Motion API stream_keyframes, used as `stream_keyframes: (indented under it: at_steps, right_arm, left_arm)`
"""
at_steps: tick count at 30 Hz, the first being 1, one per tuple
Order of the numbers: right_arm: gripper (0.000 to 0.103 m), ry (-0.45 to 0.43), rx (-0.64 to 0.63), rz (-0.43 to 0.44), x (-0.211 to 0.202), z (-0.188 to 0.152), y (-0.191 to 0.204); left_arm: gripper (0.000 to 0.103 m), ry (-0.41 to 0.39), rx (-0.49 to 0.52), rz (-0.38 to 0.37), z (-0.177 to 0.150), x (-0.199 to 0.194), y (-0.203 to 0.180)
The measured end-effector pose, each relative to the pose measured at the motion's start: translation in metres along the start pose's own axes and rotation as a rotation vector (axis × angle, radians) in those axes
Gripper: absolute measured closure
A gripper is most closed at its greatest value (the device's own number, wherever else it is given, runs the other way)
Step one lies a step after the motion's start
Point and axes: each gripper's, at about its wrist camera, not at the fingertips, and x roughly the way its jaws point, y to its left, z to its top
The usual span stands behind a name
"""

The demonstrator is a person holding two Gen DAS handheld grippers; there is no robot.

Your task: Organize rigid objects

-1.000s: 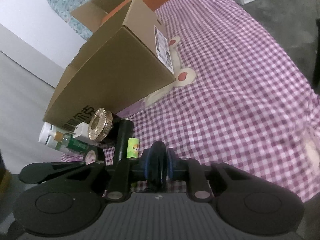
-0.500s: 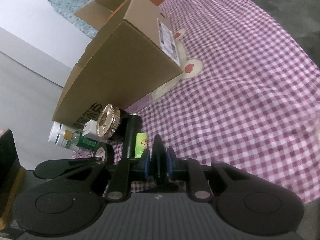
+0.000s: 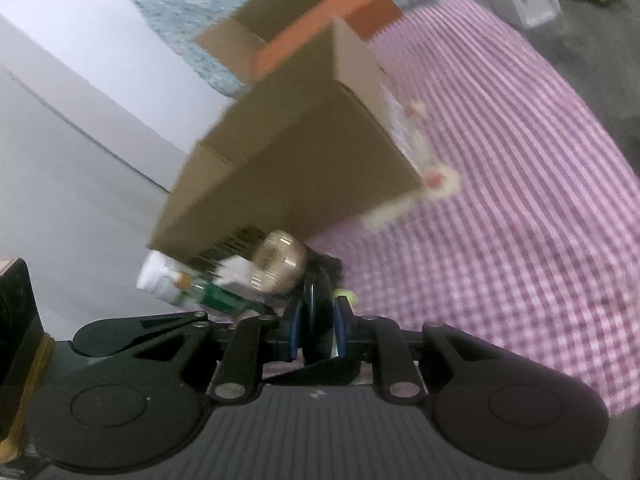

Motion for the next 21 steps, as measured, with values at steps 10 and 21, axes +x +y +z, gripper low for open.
stream_keyframes:
  at_steps: [10, 21]
  right_arm:
    - [0.084, -0.027, -0.21, 0.14, 0.025, 0.068, 0.096]
    - [0.085, 0.243, -0.172, 0.152, 0.178, 0.168, 0.137]
  left_arm:
    - [0.071, -0.094, -0.123, 0.162, 0.043, -0.067, 0.076]
    - [0.07, 0.081, -0.313, 0.235, 0.093, -0.005, 0.194]
